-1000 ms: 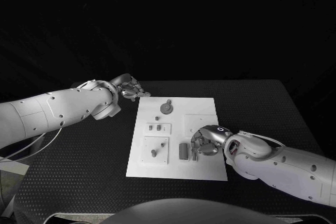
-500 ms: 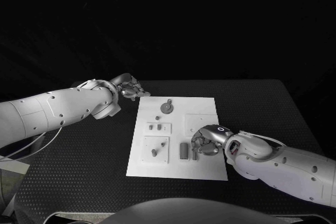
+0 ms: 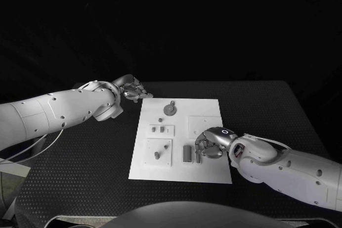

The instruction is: Assemble the parts on the task board

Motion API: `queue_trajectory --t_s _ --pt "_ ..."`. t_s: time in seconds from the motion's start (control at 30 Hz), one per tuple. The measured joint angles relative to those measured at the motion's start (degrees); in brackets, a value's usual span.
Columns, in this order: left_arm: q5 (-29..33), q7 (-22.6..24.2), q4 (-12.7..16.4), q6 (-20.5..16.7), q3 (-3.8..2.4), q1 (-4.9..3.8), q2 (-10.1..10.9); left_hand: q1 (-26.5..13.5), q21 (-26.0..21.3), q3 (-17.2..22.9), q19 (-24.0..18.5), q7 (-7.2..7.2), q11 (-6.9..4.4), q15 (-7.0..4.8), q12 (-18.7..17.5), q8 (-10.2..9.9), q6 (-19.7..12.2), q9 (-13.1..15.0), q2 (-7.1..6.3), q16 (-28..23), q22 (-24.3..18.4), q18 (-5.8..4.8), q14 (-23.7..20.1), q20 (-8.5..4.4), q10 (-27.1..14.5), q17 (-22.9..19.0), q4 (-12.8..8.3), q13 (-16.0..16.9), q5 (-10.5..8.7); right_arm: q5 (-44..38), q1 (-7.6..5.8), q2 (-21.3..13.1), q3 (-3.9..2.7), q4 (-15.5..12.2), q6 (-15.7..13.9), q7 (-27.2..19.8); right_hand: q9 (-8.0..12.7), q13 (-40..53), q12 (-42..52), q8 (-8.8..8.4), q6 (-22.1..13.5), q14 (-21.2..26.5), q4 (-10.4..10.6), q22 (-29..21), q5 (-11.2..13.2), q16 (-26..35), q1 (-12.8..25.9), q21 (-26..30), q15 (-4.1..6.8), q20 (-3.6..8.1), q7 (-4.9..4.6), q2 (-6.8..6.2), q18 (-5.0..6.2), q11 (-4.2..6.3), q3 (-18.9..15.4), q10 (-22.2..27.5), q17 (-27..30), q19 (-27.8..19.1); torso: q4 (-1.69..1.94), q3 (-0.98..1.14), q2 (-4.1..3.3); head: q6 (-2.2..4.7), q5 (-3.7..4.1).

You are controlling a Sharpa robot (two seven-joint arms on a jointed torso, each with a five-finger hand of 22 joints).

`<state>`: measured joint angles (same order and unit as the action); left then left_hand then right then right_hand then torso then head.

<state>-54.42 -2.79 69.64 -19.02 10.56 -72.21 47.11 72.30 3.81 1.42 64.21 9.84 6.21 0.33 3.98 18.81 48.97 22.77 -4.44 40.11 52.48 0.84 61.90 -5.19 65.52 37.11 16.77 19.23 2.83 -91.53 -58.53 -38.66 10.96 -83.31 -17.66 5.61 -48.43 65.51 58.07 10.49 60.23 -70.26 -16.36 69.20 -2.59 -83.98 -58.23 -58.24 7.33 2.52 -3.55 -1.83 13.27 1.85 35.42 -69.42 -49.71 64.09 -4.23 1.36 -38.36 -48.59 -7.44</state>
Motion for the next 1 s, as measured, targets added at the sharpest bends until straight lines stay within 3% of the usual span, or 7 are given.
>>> queue_trajectory --t_s 0.5,1.0 --pt "-0.02 -0.02 -0.05 -0.01 0.02 0.01 -0.07 0.0 0.0 -0.15 0.0 0.0 0.23 0.09 0.0 0.0 0.0 0.0 0.0 0.0 -0.05 0.0 -0.09 0.0 -0.23 -0.01 0.15 0.0 0.0 -2.17 0.29 0.18 0.0 1.21 -0.75 -0.2 -0.42 -0.1 0.0 0.54 0.31 0.22 0.01 0.0 -0.06 0.0 -0.31 0.0 0.2 -0.01 0.03 -0.29 0.04 0.0 0.01 0.0 0.12 -0.01 0.0 -0.04 0.01 -0.1 0.04" --pt "-0.04 -0.04 -0.1 0.0 0.02 0.01 -0.1 0.0 0.0 -0.15 0.0 0.0 0.22 -0.07 0.0 0.0 0.0 -0.05 0.0 0.0 -0.05 0.0 0.07 0.0 -0.22 0.03 0.15 0.01 0.0 -2.67 0.58 -0.42 0.21 1.14 -3.73 -0.7 -0.47 -0.28 0.0 0.7 0.96 0.08 0.0 -0.01 -0.06 0.0 -0.55 0.0 0.29 -0.01 -0.24 -0.52 0.05 0.0 0.01 0.0 0.18 -0.01 0.02 -0.1 0.02 0.04 0.02"
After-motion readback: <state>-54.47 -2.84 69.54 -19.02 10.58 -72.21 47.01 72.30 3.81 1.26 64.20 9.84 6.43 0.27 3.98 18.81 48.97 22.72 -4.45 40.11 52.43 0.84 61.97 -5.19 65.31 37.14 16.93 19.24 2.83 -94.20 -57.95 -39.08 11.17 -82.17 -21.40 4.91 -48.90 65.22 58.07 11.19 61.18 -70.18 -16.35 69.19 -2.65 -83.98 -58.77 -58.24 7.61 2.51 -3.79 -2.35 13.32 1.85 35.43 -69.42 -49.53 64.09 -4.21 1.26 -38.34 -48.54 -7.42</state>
